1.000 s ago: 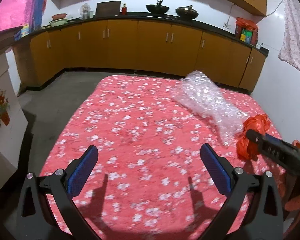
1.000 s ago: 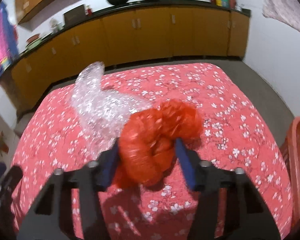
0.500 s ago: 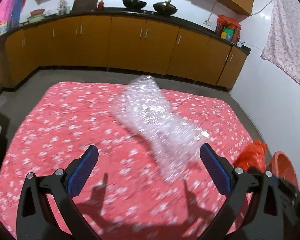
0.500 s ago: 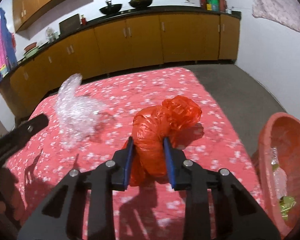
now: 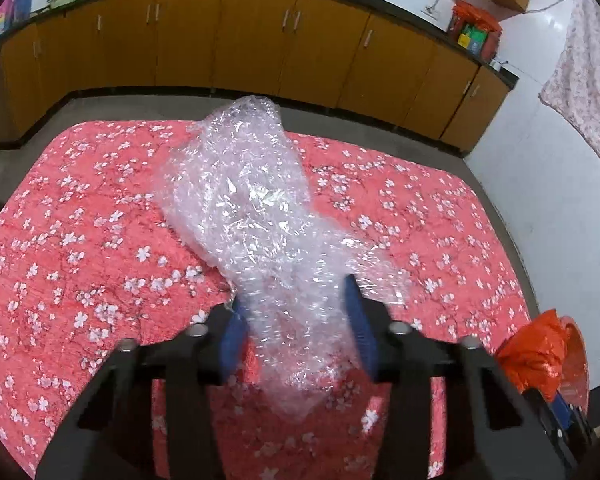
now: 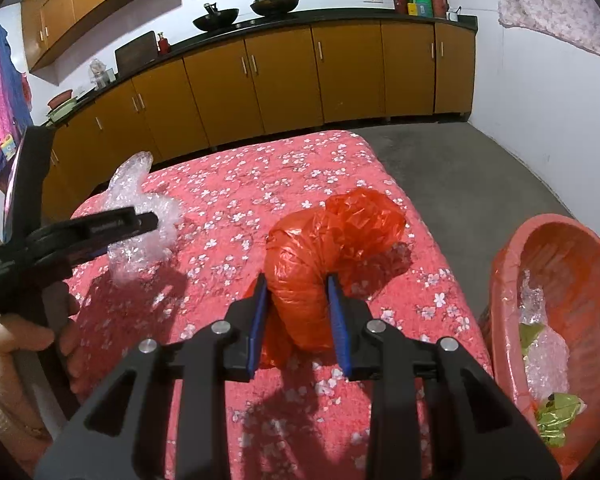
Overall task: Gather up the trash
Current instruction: 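Grasp the red bag with the right gripper while the left grasps the bubble wrap, then carry the red bag in the right gripper over the basket while the left carries the bubble wrap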
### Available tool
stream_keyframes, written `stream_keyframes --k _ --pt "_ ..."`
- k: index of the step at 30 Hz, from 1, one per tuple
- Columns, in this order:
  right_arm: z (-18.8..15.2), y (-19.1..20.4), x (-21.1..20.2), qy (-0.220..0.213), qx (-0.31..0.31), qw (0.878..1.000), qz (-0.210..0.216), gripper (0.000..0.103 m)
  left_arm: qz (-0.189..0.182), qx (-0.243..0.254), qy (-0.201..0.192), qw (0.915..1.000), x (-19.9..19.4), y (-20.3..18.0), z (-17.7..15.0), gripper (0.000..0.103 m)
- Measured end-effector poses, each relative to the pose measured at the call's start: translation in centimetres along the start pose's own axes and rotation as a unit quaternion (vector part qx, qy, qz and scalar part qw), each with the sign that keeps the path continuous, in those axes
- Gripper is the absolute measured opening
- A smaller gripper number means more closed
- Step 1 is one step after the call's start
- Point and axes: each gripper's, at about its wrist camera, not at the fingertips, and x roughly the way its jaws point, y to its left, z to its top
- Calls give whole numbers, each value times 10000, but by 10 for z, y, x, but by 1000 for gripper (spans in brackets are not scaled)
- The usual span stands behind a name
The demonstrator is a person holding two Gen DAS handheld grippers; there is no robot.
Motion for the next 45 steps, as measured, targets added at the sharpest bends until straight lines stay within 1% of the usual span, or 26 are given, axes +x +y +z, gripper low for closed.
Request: stream_keyframes --k 2,5,9,13,17,20,24,29,35,39,45 --pt "-1 0 0 1 -2 10000 10 29 -34 126 -46 9999 -5 -2 -2 22" --pt "-3 -1 -5 7 -32 10000 19 29 -96 222 -83 9997 -13 1 -5 16" --pt "-6 -2 -13 16 -13 10000 91 29 -243 332 -130 9991 -34 8 -15 14" --pt "-8 -2 -31 -88 -4 9998 174 28 -347 470 -198 9981 -61 9 -29 14" --pt "-11 -5 -53 -204 -13 9996 208 28 -439 670 -293 9964 -84 0 -37 14" --pt "-14 -11 -74 -332 -31 9993 167 28 -505 941 -440 9933 -103 -14 -44 14" --pt "-17 -22 -100 -499 -99 9987 28 28 -684 1233 -586 9883 -127 -37 -52 14" --pt "-24 -49 -134 -679 1 9975 -190 28 -888 1603 -694 9806 -146 -71 -61 14" --pt "-32 -85 -161 -802 194 9953 -497 28 -1105 1959 -695 9719 -149 -106 -76 14" --pt "-42 -106 -175 -843 294 9935 -703 28 -1301 2106 -584 9671 -146 -131 -83 14" --pt "-53 -133 -184 -800 448 9916 -907 28 -1573 2328 -471 9586 -142 -166 -96 14"
